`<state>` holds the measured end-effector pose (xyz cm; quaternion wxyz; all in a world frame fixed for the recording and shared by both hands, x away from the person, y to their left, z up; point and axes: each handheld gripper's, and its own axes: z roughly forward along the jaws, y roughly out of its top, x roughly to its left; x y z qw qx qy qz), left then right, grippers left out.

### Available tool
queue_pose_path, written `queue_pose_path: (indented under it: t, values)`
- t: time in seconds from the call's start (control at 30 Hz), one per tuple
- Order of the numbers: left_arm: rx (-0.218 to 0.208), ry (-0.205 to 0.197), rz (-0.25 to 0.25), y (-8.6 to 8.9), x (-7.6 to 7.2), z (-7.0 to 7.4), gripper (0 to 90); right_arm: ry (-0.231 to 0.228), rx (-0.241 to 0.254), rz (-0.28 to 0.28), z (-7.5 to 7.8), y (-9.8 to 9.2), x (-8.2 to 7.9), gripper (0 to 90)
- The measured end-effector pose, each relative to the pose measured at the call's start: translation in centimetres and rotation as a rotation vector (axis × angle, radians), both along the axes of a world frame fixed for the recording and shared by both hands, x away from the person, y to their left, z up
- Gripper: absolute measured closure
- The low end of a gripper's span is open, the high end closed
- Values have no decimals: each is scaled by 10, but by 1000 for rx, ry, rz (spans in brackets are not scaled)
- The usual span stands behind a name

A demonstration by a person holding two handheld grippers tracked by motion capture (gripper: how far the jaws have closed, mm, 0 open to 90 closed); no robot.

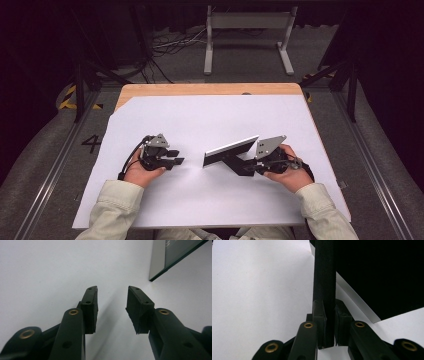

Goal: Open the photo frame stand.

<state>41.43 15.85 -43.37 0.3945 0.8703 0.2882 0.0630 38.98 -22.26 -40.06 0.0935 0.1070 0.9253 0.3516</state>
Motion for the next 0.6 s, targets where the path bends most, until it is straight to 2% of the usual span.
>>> queue_pose_path:
  t: [0.37, 0.6]
  values:
    - [-6, -17, -5, -3, 0, 1, 618, -6, 57, -36, 7, -8, -2, 732]
    - [-9, -20, -8, -4, 0, 4, 636, -17, 87, -54, 13, -16, -5, 726]
